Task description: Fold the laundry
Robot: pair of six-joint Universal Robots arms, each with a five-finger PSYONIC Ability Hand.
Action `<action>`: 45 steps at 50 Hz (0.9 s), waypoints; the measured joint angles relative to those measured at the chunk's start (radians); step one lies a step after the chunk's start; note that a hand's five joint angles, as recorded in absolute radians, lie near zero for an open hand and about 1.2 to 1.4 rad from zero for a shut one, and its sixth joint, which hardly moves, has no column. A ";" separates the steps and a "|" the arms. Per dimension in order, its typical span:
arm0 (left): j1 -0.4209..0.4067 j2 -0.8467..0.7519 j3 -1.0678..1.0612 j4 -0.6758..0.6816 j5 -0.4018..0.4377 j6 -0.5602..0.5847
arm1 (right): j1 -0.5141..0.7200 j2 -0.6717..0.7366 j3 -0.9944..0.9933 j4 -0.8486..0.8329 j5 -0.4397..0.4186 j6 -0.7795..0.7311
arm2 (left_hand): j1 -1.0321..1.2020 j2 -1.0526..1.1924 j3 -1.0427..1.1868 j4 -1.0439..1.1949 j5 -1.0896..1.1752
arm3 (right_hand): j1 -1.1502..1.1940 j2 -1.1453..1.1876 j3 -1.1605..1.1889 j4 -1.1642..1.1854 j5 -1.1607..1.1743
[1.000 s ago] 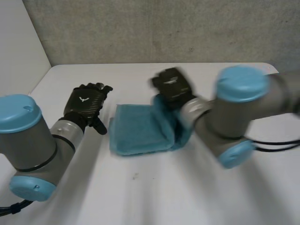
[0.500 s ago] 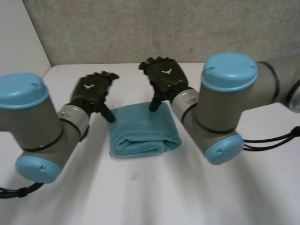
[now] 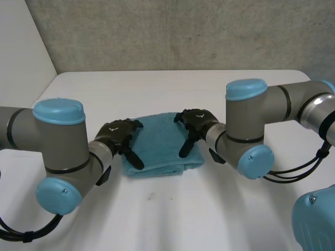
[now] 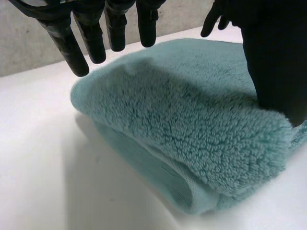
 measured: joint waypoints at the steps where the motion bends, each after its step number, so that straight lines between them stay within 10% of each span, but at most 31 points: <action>1: 0.000 0.008 0.002 -0.004 0.000 0.012 | -0.001 -0.005 -0.008 0.009 0.000 0.000 | 0.000 0.000 0.000 0.000 0.000 | 0.000 0.000 0.000 0.000 -0.009; 24: 0.177 0.522 0.179 -0.335 0.142 0.086 | -0.201 -0.752 0.338 -0.050 0.186 -0.044 | 0.000 0.000 0.000 0.000 0.000 | 0.000 0.000 0.000 0.000 -0.009; 45: 0.199 0.584 0.124 -0.354 0.211 0.023 | -0.243 -0.844 0.489 -0.045 0.133 -0.054 | 0.000 0.000 0.000 0.000 0.000 | 0.000 0.000 0.000 0.000 -0.009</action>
